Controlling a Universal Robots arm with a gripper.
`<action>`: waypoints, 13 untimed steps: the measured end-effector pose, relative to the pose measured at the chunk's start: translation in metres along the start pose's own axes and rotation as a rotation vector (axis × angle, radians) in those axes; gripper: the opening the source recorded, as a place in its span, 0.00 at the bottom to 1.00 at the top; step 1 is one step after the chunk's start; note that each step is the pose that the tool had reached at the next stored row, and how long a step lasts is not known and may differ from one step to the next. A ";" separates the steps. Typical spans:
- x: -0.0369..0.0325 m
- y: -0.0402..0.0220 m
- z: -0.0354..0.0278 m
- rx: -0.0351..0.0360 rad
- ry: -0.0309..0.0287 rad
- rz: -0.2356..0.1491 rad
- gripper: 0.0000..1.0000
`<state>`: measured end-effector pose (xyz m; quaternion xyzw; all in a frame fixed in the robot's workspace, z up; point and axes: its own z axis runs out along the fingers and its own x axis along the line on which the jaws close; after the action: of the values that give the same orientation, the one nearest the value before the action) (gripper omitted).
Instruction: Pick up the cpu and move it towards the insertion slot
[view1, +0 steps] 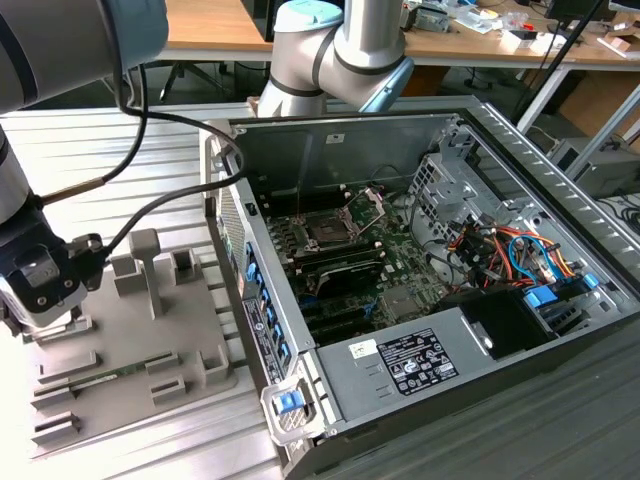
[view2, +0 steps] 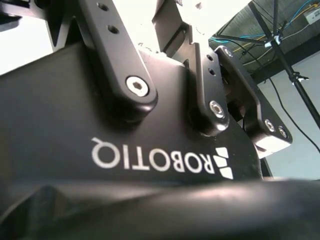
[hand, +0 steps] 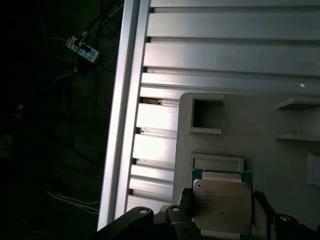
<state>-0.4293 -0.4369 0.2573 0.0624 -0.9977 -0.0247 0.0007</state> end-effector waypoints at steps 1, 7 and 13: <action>0.0000 0.0000 -0.0007 -0.0003 0.0000 0.000 0.55; 0.0000 0.0001 -0.0020 -0.0015 -0.0002 0.000 0.55; 0.0000 0.0002 -0.0033 -0.0033 -0.0004 0.000 0.55</action>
<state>-0.4293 -0.4369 0.2606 0.0624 -0.9977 -0.0263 0.0006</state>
